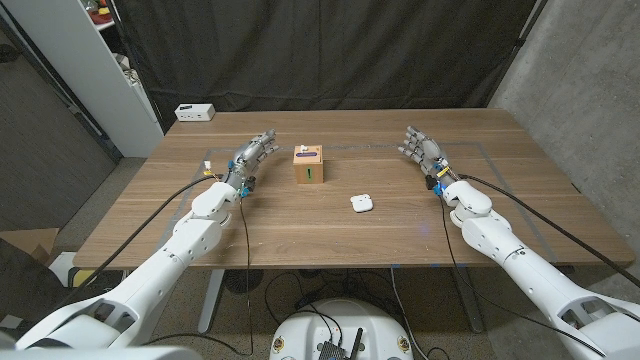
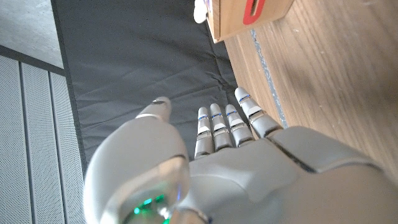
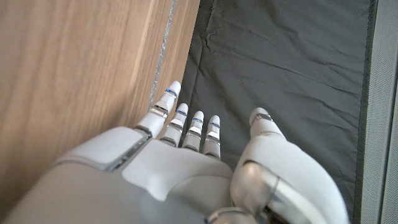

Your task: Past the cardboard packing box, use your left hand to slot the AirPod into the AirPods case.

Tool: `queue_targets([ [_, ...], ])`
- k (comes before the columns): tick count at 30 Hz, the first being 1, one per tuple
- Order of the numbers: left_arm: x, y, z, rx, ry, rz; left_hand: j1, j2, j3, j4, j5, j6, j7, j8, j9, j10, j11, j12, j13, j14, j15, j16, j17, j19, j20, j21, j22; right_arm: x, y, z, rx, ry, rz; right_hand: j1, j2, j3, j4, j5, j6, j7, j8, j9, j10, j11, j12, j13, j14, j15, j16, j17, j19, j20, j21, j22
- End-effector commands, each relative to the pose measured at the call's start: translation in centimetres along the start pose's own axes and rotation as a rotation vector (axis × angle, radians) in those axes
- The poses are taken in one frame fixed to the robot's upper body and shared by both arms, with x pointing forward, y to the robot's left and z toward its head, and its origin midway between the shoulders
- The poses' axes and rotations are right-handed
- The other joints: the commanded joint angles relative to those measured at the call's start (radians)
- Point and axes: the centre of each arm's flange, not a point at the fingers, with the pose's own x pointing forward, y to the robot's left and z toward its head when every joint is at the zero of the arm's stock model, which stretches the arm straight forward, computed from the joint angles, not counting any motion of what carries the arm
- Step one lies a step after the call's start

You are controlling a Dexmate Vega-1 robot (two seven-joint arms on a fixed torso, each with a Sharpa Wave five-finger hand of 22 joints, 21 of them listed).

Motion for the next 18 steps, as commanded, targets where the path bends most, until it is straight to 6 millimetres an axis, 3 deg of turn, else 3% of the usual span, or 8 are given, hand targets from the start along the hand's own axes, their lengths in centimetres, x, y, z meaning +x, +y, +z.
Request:
queue_targets([
  [1, 0.2, 0.5, 2.6, 0.161, 0.051, -0.023, 0.037, -0.018, 0.003, -0.046, 0.004, 0.035, -0.002, 0.013, 0.004, 0.005, 0.000, 0.005, -0.008, 0.000, 0.001, -0.001, 0.000, -0.006, 0.010, -0.011, 0.004, 0.3, 0.7, -1.1, 0.035, 0.031, 0.027, 0.012, 0.000, 0.005, -0.004, 0.005, 0.012, 0.005, 0.009, 0.005, 0.011, 0.002, 0.007, 0.005, 0.014, -0.098, 0.005, 0.004, 0.012, -0.068, 0.002, 0.002],
  [12, 1.6, 1.5, 6.9, 0.444, 0.152, -0.045, 0.084, -0.064, -0.010, -0.134, 0.002, 0.107, -0.008, 0.031, 0.014, -0.037, -0.006, -0.005, -0.030, -0.062, 0.012, -0.008, 0.001, -0.073, 0.027, -0.060, 0.004, -0.2, 1.0, -0.9, 0.033, 0.011, 0.027, 0.014, 0.001, 0.002, -0.009, 0.006, 0.009, 0.005, 0.008, 0.005, 0.019, 0.011, 0.008, 0.007, 0.026, -0.094, 0.006, 0.004, 0.012, -0.054, -0.009, 0.003],
  [13, 1.8, 1.5, 7.3, 0.478, 0.157, -0.048, 0.090, -0.068, -0.011, -0.143, 0.003, 0.116, -0.015, 0.033, 0.015, -0.039, -0.006, -0.004, -0.033, -0.066, 0.013, -0.007, 0.001, -0.077, 0.027, -0.064, 0.004, -0.3, 1.0, -0.9, 0.036, 0.011, 0.025, 0.012, 0.003, -0.001, -0.011, 0.006, 0.004, -0.082, 0.007, 0.007, 0.018, 0.012, 0.008, 0.008, 0.027, -0.093, 0.004, 0.006, 0.013, -0.052, -0.021, 0.004],
  [15, 2.1, 1.2, 8.0, 0.530, 0.170, -0.055, 0.101, -0.073, -0.013, -0.157, 0.004, 0.135, -0.023, 0.040, 0.019, -0.043, -0.007, -0.003, -0.037, -0.070, 0.013, -0.006, 0.001, -0.081, 0.030, -0.070, 0.004, -0.6, 1.0, -1.0, 0.034, 0.013, 0.024, 0.013, 0.004, -0.001, -0.012, 0.006, 0.004, -0.086, 0.007, 0.007, 0.020, 0.016, 0.008, 0.009, 0.028, -0.093, 0.004, 0.007, 0.016, -0.052, -0.022, 0.004],
  [16, 2.2, 1.1, 8.3, 0.552, 0.174, -0.065, 0.109, -0.076, -0.015, -0.167, 0.005, 0.158, -0.026, 0.048, 0.023, -0.045, -0.009, -0.002, -0.040, -0.075, 0.015, -0.005, 0.002, -0.084, 0.030, -0.075, 0.004, -0.7, 1.0, -1.0, 0.040, 0.014, 0.019, 0.012, 0.004, -0.004, -0.013, 0.006, 0.006, -0.012, 0.010, 0.008, 0.022, 0.019, 0.008, 0.010, 0.030, -0.090, 0.003, 0.006, 0.019, -0.049, -0.030, 0.004],
  [18, 2.5, 0.8, 8.9, 0.596, 0.188, -0.077, 0.117, -0.080, -0.018, -0.178, 0.005, 0.182, -0.033, 0.057, 0.028, -0.047, -0.013, 0.000, -0.044, -0.079, 0.014, -0.004, 0.002, -0.086, 0.033, -0.080, 0.004, -0.9, 0.9, -1.1, 0.037, 0.015, 0.023, 0.012, 0.004, -0.005, -0.014, 0.006, 0.005, -0.002, 0.009, 0.007, 0.024, 0.022, 0.009, 0.010, 0.033, -0.090, 0.004, 0.007, 0.019, -0.046, -0.032, 0.004],
])
